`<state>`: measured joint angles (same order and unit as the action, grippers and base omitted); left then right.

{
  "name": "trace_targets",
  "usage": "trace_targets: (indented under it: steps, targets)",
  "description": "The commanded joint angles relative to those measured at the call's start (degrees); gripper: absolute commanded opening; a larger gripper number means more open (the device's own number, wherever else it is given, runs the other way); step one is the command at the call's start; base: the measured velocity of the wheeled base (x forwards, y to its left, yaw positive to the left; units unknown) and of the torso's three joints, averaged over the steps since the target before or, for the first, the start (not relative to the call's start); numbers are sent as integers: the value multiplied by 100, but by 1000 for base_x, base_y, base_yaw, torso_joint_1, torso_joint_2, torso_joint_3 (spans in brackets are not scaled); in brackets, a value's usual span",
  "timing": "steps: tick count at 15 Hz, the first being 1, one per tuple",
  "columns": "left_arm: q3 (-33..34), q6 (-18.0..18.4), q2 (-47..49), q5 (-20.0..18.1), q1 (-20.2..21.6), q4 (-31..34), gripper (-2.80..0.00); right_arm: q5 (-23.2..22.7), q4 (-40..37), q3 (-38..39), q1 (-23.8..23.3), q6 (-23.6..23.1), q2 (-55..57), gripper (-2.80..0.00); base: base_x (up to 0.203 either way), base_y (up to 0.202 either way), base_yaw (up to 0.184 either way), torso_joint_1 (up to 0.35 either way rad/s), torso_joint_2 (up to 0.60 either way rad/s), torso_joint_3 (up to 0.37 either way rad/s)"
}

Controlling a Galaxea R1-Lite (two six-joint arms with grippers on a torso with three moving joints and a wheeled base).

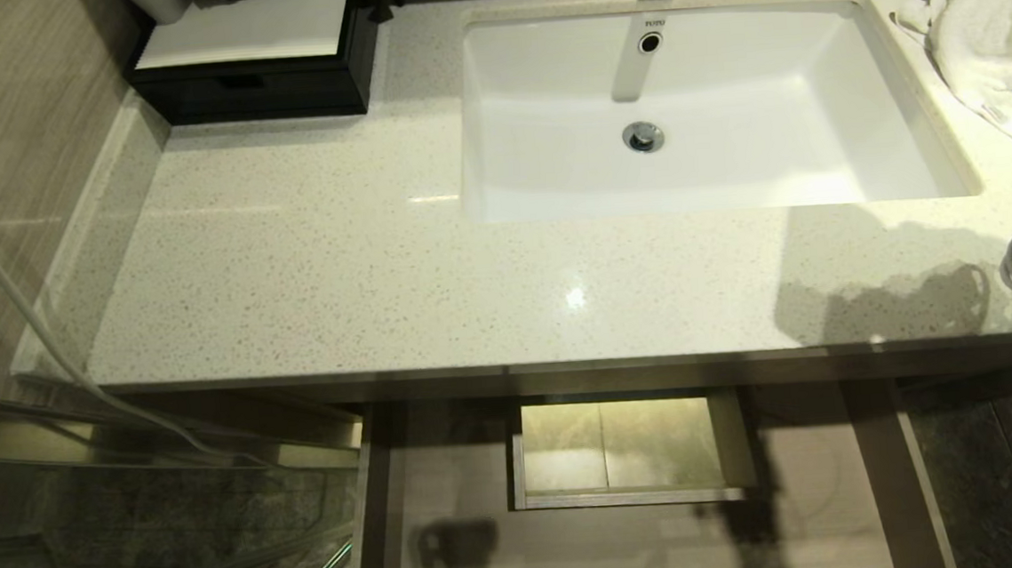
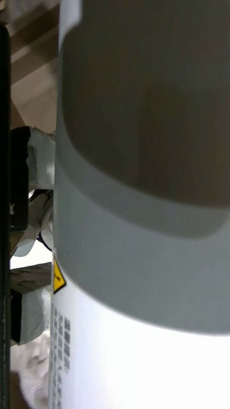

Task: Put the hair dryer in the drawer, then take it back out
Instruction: Place it on the countertop

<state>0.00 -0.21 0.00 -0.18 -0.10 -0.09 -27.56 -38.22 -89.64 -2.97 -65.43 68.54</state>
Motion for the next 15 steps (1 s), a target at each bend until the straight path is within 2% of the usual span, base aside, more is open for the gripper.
trace_targets:
  steps: [1,4,5,7,10,12,15]
  targets:
    - [0,-3,0,1,1,0,-280,-7,-644,-489,74,-359,403,-280,0,0,0,0,0,0]
    - [8,3,0,1,-7,0,-280,401,-1336,-1640,31,-553,866,-280,0,0,0,0,0,0]
    - [1,1,0,1,-3,0,-280,506,-1796,-1822,21,-795,1040,-280,0,0,0,0,0,0]
    - [7,-4,0,1,1,0,-280,571,-2142,-1879,24,-1416,1156,-280,0,0,0,0,0,0]
    - [1,-6,0,1,1,0,-280,1042,-2628,-1882,24,-1771,1285,-280,0,0,0,0,0,0]
    - [0,3,0,1,0,0,-280,1119,-3049,-1891,30,-1881,1396,-280,0,0,0,0,0,0]
    - [0,-3,0,1,-2,0,-280,1157,-3017,-1899,185,-1895,1597,-280,0,0,0,0,0,0]
